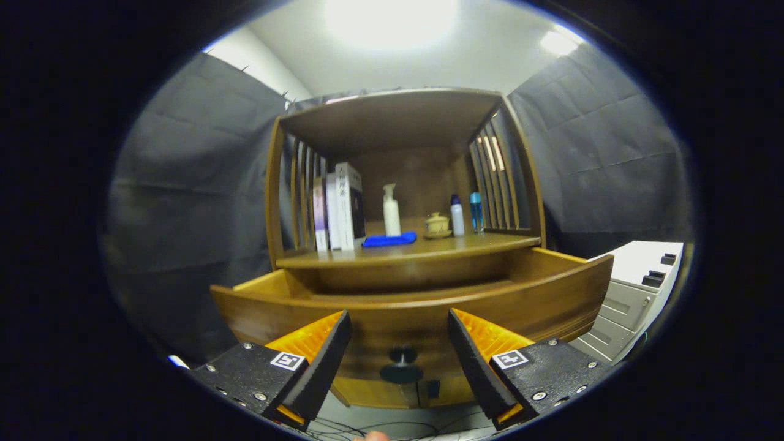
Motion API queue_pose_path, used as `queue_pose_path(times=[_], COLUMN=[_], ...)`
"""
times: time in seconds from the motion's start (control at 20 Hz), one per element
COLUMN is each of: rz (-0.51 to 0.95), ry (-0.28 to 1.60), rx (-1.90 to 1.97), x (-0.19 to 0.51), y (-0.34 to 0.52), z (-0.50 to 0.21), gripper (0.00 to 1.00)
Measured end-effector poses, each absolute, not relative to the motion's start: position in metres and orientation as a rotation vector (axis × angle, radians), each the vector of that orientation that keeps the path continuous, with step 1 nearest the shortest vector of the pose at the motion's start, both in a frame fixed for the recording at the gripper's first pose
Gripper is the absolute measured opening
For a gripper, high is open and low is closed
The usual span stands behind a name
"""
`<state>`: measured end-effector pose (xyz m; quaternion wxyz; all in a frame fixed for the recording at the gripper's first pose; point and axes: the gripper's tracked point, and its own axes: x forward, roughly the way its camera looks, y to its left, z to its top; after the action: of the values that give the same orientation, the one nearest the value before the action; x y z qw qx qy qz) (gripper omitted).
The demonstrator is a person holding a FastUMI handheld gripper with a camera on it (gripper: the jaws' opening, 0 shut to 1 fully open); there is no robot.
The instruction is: Pull open the drawer, take out the items inside it, and place them on the countertop above the cabinet.
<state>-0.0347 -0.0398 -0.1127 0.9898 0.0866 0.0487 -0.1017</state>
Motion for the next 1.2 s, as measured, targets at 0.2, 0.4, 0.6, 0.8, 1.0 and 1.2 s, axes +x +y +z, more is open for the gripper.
queue_pose_path(times=[0.2, 0.4, 0.6, 0.8, 1.0, 1.2], rz=[-0.224, -0.272, -0.290, -0.350, -0.397, -0.418], ry=[0.156, 0.190, 0.232, 0.408, 0.611, 0.779], rx=[0.139, 0.106, 0.084, 0.002, 0.004, -0.022], x=[-0.027, -0.003, 0.035, 0.057, 0.075, 0.084], y=[-0.054, -0.069, -0.067, -0.075, -0.080, -0.086], z=[-0.089, -0.057, -0.037, -0.055, -0.097, -0.136], gripper=[0.95, 0.95, 0.95, 0.95, 0.95, 0.94])
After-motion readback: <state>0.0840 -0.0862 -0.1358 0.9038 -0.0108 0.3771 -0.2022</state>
